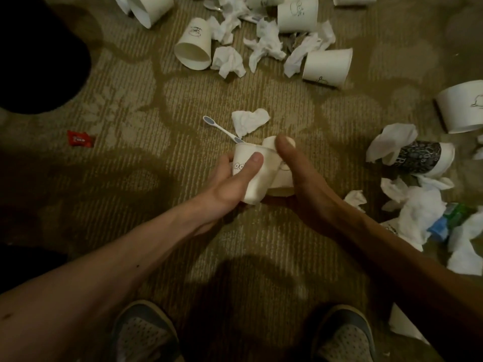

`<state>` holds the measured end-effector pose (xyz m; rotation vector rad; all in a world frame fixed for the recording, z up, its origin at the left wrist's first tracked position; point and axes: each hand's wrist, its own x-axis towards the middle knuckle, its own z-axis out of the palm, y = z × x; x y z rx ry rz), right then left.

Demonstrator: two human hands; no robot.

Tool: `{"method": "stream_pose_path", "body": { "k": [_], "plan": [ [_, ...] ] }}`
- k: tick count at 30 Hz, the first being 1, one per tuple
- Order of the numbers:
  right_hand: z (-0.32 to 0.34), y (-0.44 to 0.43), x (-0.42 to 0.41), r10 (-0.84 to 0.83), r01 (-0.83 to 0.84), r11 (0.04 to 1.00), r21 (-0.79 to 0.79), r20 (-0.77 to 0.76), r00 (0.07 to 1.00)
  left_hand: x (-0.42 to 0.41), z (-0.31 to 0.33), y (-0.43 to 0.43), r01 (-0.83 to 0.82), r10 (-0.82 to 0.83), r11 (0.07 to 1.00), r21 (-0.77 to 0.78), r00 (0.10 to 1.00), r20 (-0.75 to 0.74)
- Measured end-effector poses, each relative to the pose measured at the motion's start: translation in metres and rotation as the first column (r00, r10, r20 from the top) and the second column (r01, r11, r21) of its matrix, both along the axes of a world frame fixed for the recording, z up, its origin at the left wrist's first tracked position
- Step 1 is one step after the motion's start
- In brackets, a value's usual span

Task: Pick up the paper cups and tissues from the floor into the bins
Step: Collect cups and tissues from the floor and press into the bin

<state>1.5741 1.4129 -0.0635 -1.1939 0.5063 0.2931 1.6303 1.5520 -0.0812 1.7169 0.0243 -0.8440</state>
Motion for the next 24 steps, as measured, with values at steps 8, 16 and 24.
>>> {"method": "stream_pose_path", "body": {
  "k": [8,16,24],
  "plan": [
    [-0.005,-0.011,0.006,-0.118,0.115,0.984,-0.136,-0.015,0.993,0.005,0.002,-0.016,0.089,-0.090,0.996,0.014,0.992,0.086],
    [-0.006,-0.044,0.015,-0.238,0.226,0.965,-0.131,-0.087,0.967,0.076,-0.022,0.003,0.319,-0.682,0.714,0.623,0.519,0.515],
    [-0.010,-0.063,0.024,-0.270,0.257,0.957,-0.133,-0.096,0.958,0.100,-0.055,-0.002,0.059,-0.946,0.250,0.966,-0.198,0.257]
  ]
}}
